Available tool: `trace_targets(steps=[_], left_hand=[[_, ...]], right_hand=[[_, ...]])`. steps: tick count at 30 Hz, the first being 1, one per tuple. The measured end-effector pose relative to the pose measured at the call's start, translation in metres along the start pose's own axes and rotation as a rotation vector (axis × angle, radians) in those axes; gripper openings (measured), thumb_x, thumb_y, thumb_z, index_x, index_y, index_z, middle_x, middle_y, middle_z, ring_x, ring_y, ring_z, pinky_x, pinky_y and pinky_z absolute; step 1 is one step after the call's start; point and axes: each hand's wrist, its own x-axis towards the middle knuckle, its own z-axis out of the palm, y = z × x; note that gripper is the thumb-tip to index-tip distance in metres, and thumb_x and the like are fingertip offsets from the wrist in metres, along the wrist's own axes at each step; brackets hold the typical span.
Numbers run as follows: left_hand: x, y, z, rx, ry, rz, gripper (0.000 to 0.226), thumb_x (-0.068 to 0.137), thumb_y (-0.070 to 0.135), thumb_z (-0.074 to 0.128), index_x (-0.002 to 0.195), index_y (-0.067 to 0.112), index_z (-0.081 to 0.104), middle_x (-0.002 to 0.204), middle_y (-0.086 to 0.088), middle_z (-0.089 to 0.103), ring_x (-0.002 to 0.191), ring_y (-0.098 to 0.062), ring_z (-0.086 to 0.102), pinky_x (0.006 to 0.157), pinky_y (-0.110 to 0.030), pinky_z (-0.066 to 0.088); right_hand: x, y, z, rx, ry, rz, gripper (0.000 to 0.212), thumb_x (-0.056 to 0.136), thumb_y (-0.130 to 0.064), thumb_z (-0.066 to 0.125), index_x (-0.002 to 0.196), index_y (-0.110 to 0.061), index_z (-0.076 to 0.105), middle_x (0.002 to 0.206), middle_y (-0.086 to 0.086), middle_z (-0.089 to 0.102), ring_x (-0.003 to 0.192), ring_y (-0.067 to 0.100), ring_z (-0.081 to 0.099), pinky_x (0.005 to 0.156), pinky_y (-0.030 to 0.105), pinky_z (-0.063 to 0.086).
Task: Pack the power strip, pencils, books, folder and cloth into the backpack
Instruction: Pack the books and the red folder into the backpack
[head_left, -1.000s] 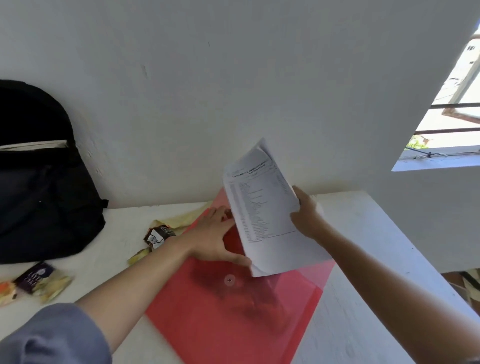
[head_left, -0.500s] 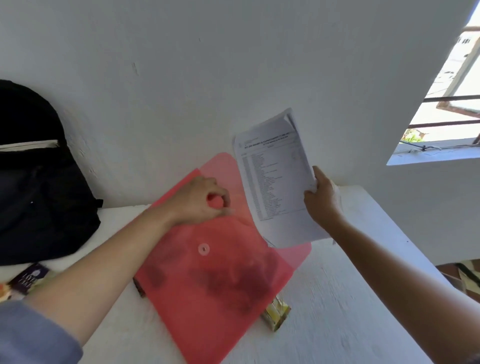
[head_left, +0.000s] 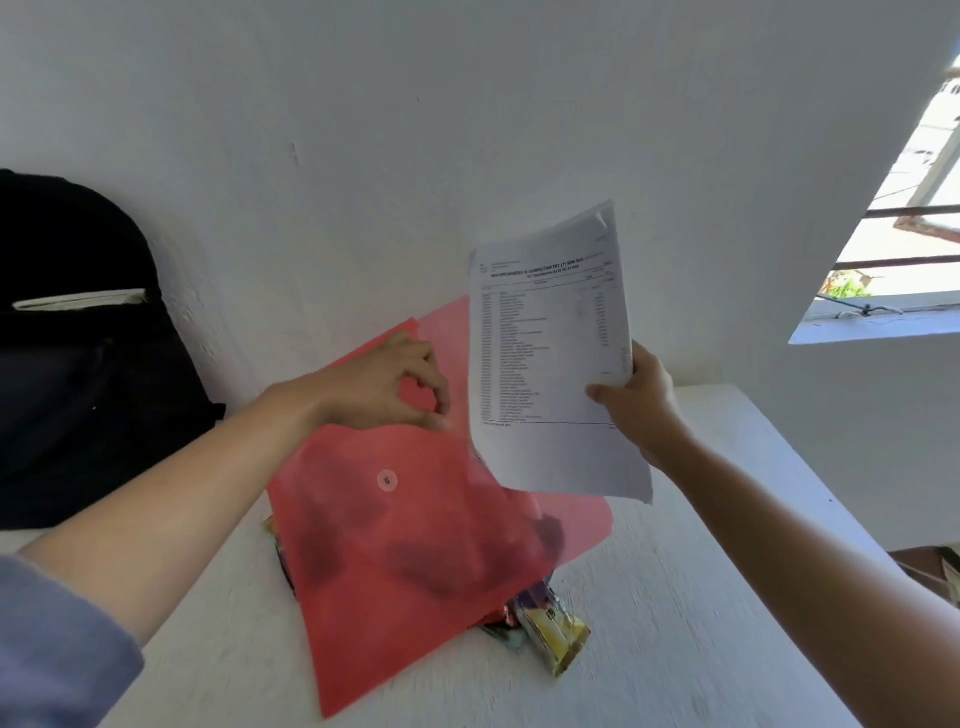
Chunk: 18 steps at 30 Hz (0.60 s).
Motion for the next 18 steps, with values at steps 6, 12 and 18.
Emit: trace_targets(steps=[6,12,18], left_hand=[[-0.002,-0.008,-0.005,-0.01,0.029,-0.029,0.02,0.074,0.06,0.079,0.083,0.043,0.074,0.096,0.008,0.052,0.108,-0.001,0.036,0.095,-0.017,0.032],[-0.001,-0.017,-0.009,0.062,0.112,-0.039,0.015,0.076,0.053,0.082,0.083,0.041,0.075,0.103,0.02,0.052,0.11,-0.009,0.031,0.107,-0.027,0.028],[-0.003,-0.012,-0.003,0.107,0.19,-0.009,0.039,0.07,0.069,0.069,0.083,0.033,0.072,0.092,0.011,0.048,0.095,-0.008,0.035,0.083,-0.018,0.034]], right_hand=[[-0.004,-0.001,-0.004,-0.013,-0.1,-0.041,0.037,0.08,0.003,0.067,0.097,-0.029,0.061,0.096,0.0,0.07,0.091,0.03,0.066,0.074,0.04,0.058],[-0.008,-0.003,-0.013,-0.002,-0.37,0.023,0.034,0.081,0.008,0.067,0.106,-0.016,0.063,0.106,0.012,0.07,0.1,0.038,0.066,0.086,0.057,0.057],[-0.011,-0.016,-0.011,-0.262,-0.467,-0.034,0.041,0.078,0.001,0.066,0.093,-0.038,0.06,0.103,0.004,0.069,0.095,0.032,0.067,0.081,0.054,0.059]])
